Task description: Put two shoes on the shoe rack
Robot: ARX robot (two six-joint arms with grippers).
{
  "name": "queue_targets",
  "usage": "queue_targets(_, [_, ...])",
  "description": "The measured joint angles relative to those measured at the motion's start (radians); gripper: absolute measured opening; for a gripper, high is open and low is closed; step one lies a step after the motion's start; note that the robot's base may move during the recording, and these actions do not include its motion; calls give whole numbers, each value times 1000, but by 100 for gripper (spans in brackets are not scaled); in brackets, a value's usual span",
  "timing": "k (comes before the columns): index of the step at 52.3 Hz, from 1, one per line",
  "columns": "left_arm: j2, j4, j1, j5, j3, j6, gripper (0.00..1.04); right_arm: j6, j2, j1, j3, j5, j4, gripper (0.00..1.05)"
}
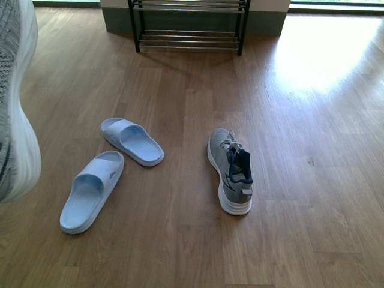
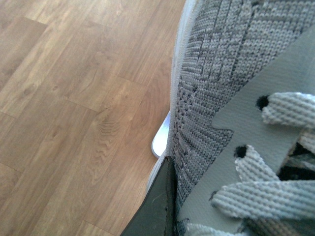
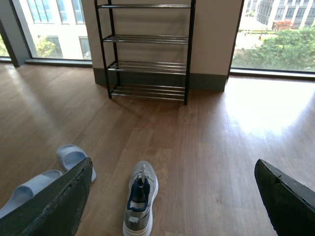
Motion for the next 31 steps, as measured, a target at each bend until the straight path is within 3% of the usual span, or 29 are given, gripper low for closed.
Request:
queue_targets(12, [-203,22,-107,-224,-138,9,2,0,0,0,0,0,0,95])
queue_targets(31, [-228,23,-116,-244,-154,13,2,0,0,0,0,0,0,96])
